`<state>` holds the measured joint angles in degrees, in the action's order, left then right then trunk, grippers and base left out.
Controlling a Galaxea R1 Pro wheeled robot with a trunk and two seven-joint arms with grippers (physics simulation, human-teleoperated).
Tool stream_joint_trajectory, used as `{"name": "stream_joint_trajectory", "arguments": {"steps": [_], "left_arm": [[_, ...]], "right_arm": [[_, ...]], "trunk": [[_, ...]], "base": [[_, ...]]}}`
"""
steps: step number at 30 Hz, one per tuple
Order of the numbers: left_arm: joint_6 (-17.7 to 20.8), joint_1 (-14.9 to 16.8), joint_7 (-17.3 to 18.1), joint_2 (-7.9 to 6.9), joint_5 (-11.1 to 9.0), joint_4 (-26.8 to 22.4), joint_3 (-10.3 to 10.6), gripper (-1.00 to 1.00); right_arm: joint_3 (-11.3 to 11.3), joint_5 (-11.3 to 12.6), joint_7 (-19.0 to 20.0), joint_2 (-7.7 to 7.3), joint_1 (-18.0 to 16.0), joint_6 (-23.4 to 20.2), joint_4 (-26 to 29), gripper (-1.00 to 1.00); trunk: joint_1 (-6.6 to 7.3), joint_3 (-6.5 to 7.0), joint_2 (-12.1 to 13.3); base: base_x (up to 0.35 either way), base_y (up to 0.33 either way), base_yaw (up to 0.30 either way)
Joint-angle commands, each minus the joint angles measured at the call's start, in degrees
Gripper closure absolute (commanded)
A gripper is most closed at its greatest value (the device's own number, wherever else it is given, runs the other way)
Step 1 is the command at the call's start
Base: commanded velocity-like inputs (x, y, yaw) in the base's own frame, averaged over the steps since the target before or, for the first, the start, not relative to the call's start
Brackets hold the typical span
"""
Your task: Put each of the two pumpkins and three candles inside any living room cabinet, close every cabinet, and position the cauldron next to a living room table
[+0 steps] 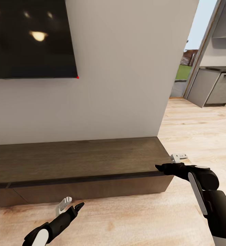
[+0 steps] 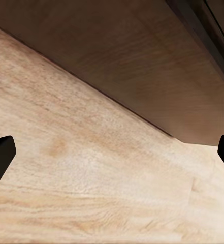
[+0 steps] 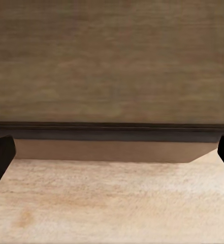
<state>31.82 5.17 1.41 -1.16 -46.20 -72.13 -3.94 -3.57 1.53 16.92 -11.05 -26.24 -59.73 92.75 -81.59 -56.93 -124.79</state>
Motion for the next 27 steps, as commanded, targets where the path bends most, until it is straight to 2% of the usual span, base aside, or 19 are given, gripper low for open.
{"name": "stream_joint_trajectory", "arguments": {"steps": [1, 13, 19, 27], "left_arm": [[0.35, 0.02, 0.13, 0.02, -0.12, -0.03, -0.11, -1.0], [0.33, 0.02, 0.17, 0.02, -0.12, -0.03, -0.02, -1.0], [-1.54, 0.02, 0.17, -0.11, -0.18, -0.03, 0.04, -1.0], [-2.2, 0.02, 0.13, -0.15, -0.2, -0.03, 0.07, -1.0]], "right_arm": [[-0.04, 0.14, 0.05, -0.01, -0.04, -0.27, 0.04, -1.0], [-0.04, 0.14, 0.05, -0.03, -0.04, -0.27, 0.01, -1.0], [-0.04, 0.14, 0.05, -0.04, -0.04, -0.27, 0.01, -1.0], [-0.04, 0.14, 0.05, -0.11, -0.04, -0.27, 0.0, -1.0]], "trunk": [[0.01, 0.05, -0.02], [0.01, 1.18, -0.02], [0.01, 1.74, -0.02], [0.01, 2.5, -0.02]], "base": [[0.0, 0.0, 0.0], [0.0, 0.0, 0.0], [0.0, 0.0, 0.0], [0.0, 0.0, 0.0]]}}
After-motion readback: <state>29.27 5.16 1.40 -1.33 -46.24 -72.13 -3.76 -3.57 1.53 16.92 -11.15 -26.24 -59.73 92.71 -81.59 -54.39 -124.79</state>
